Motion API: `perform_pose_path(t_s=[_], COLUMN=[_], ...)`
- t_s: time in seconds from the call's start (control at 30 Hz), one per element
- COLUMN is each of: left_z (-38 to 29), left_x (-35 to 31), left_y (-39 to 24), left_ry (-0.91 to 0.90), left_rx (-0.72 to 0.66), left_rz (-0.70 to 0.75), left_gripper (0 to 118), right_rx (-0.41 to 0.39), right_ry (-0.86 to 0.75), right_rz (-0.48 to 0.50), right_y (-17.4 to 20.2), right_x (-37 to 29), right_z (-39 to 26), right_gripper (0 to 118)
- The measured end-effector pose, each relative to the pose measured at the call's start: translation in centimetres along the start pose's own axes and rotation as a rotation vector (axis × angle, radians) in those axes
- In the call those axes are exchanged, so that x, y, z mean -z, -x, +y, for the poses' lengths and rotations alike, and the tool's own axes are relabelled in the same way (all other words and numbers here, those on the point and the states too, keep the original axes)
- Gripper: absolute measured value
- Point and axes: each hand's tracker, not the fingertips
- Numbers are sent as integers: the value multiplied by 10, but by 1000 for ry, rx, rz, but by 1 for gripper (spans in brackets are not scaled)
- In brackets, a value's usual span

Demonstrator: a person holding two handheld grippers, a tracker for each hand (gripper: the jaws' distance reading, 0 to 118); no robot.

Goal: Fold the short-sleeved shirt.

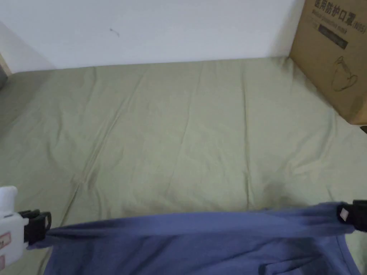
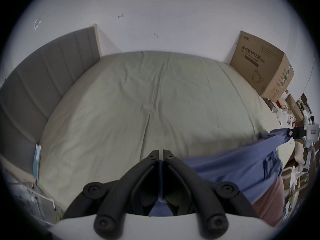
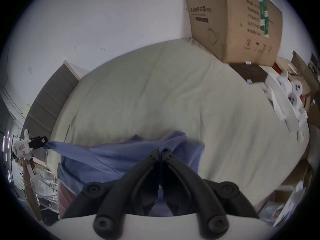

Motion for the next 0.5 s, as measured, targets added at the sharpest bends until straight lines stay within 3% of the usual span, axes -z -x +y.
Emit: perform_pose_path(t_s=[0.17,0.27,0.4,0.43,0.47,0.5], left_z=[-86,-111,-110,-108,-106,-104], left_x=[8,16,15,10,5,0], left_y=[10,13,16,14,14,14], left_ry=[197,218,209,200,185,170], left_rx=[-27,-76,-130,-131,-129,-131], left_rz=[2,6,-14,-2,8,8], left_gripper=[1,2,16,36,79,105], right_rx=[76,92,65,68,63,36], right_ry=[159,189,167,154,135,95], right_rz=[-47,-57,-113,-124,-136,-146], right_y=[-17,-18,-8,-5,-2,4], right_x=[1,10,13,11,7,-1], right_z=[-89,-119,-123,-120,-115,-110], right_gripper=[3,3,25,52,85,90])
